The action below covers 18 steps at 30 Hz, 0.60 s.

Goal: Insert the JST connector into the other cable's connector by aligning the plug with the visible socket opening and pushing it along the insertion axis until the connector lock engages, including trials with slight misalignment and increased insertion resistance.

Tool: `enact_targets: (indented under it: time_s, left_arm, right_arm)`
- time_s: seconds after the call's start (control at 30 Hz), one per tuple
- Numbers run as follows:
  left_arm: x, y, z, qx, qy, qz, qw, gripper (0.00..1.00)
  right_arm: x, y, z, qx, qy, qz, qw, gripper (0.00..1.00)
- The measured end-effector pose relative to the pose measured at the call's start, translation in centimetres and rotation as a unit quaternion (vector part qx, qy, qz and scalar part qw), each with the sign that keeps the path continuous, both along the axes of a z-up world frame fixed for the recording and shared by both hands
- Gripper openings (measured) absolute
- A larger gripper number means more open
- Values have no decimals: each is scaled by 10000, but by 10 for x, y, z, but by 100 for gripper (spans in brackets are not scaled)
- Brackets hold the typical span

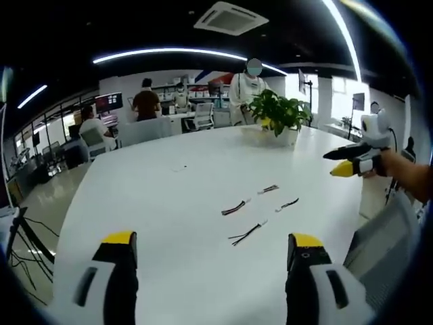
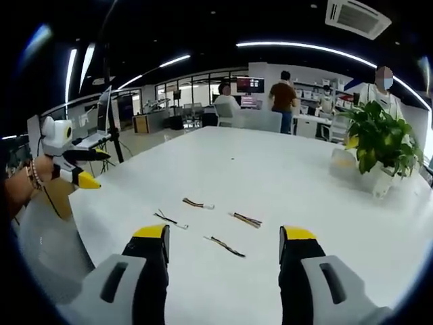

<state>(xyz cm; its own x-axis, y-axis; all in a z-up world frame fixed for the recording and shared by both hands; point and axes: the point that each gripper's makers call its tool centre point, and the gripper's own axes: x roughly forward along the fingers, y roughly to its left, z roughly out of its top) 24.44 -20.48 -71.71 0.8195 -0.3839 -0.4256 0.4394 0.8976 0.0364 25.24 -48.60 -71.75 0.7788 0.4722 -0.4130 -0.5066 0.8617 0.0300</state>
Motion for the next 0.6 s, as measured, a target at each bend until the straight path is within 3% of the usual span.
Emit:
enact_targets:
  time_s: [0.6]
  left_arm:
    - [25,-14,-6,-142,55,-259,9995,91]
  right_arm:
    - [23,-3,-9,-187,45,36,9998,62]
